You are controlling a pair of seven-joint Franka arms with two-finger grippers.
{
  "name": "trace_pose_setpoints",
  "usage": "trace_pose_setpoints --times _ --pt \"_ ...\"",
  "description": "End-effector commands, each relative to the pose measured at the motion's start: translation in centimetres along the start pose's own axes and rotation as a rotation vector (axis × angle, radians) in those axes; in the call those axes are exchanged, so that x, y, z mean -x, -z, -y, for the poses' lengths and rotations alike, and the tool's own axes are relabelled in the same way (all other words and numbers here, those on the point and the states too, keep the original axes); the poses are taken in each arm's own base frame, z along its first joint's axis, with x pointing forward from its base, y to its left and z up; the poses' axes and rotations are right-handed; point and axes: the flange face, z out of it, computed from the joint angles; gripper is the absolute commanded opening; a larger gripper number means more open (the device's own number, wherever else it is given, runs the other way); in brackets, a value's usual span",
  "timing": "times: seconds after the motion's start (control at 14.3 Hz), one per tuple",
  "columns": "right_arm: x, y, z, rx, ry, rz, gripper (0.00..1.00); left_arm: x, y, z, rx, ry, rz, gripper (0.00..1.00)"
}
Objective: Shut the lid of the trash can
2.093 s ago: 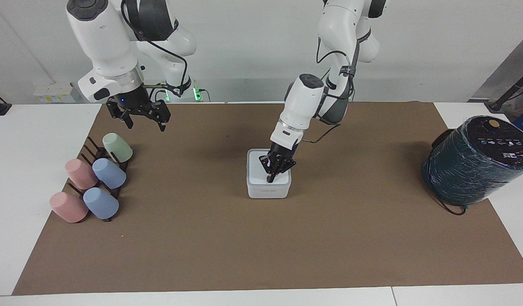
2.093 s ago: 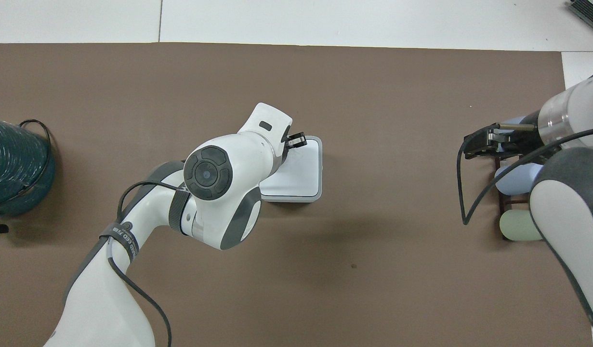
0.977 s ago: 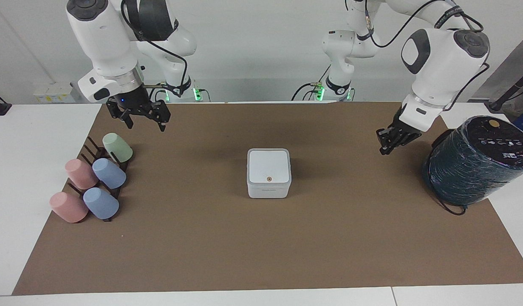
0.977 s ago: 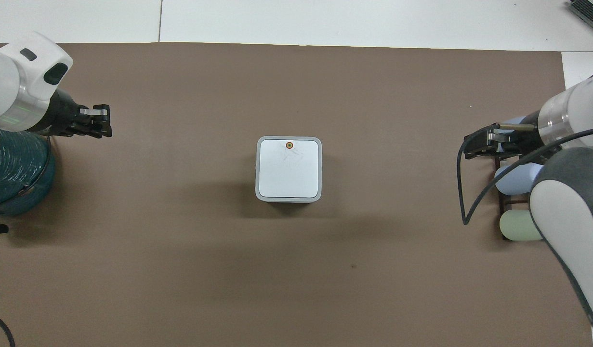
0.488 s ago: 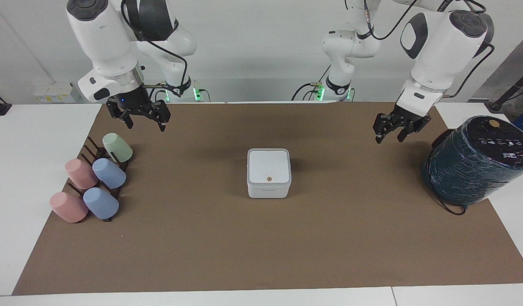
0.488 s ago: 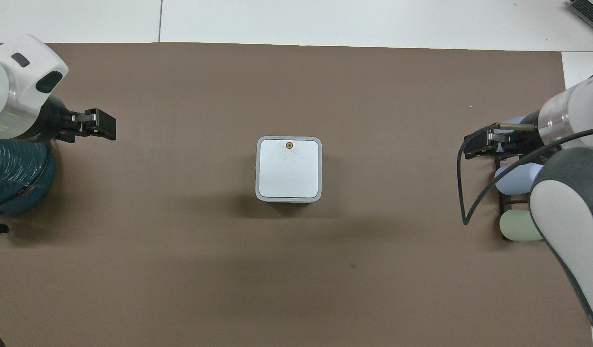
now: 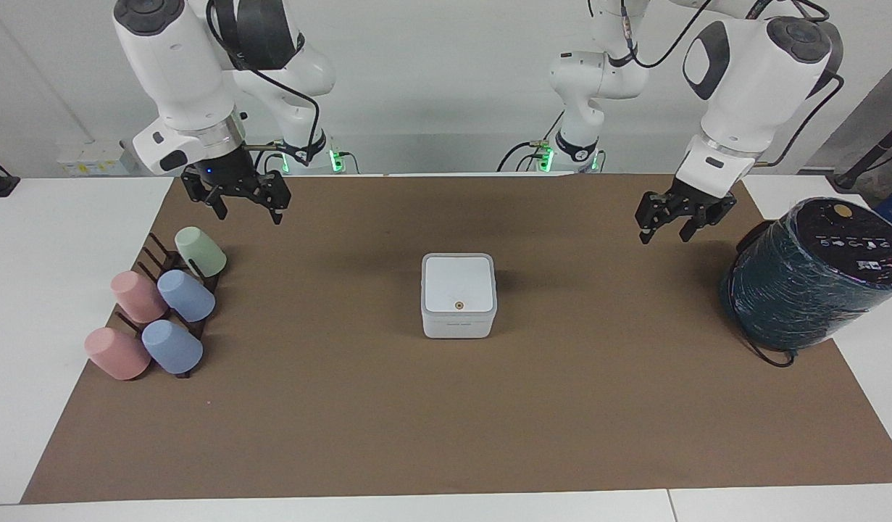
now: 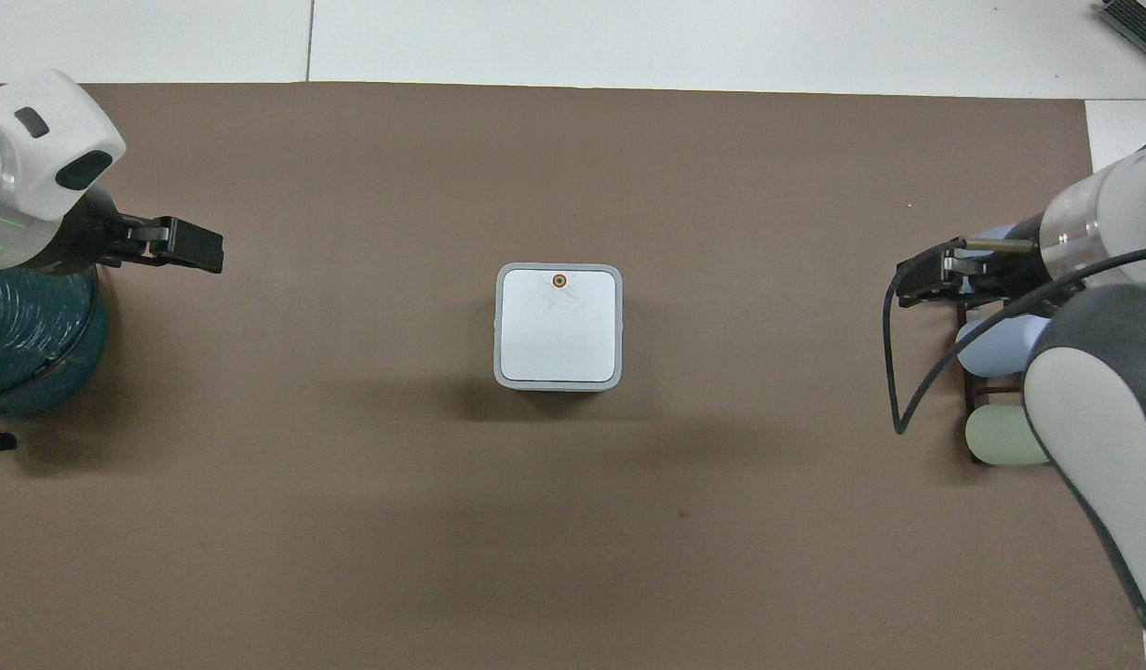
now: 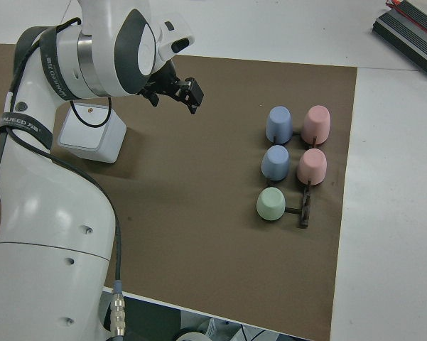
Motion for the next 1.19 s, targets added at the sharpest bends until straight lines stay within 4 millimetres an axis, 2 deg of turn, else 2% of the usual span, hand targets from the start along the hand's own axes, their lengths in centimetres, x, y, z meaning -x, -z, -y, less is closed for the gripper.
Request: trace_pose_setpoints --times 0.0,0.28,0.63,0.77,0.84,1.12 --pt "0.4 0.0 -0.3 -0.004 -0.013 -0.01 1.0 0.5 0.7 0.4 -0.021 -0.013 0.002 1.0" --pt "0.4 0.0 -0.2 -0.004 -0.012 -0.01 1.0 1.1 1.6 0.5 -0.019 -0.012 0.006 1.0" --pt "0.4 0.0 -0.3 -0.004 -0.013 -0.01 1.0 2.0 2.3 3.9 -0.026 0.043 0.021 1.0" --pt "0.4 0.0 -0.3 -0.003 -0.013 -0.009 1.0 2.2 2.2 4.5 -0.027 0.053 0.028 1.0" --pt "0.4 0.0 -0.3 -0.004 -0.013 -0.01 1.0 2.4 2.4 5.7 -0.03 0.072 0.028 1.0" --pt "0.4 0.0 -0.3 -0.004 -0.013 -0.01 1.0 2.5 2.7 5.9 -0.03 0.075 0.025 1.0"
